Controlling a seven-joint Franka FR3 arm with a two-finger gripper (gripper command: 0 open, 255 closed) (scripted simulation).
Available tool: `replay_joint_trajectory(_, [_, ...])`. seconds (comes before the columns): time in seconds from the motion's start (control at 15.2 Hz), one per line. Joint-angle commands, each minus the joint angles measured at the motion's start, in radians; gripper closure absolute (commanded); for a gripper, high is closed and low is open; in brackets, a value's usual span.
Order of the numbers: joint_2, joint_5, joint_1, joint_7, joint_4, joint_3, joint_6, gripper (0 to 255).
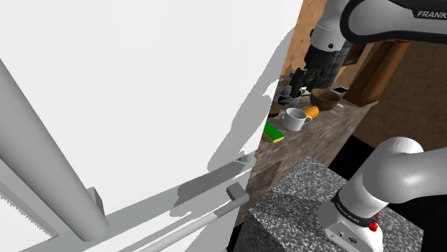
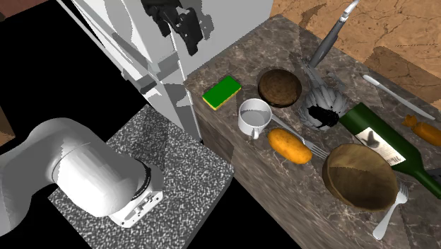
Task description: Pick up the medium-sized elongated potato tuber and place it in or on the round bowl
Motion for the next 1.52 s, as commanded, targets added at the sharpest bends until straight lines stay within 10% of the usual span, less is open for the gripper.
replay_joint_trajectory(0.0, [0.000,0.000,0.000,0.000,0.000,0.000,0.000,0])
replay_joint_trajectory(1.45, [0.606,-0.086,-0.329,0.403,0.193,-0.167,0.331,0])
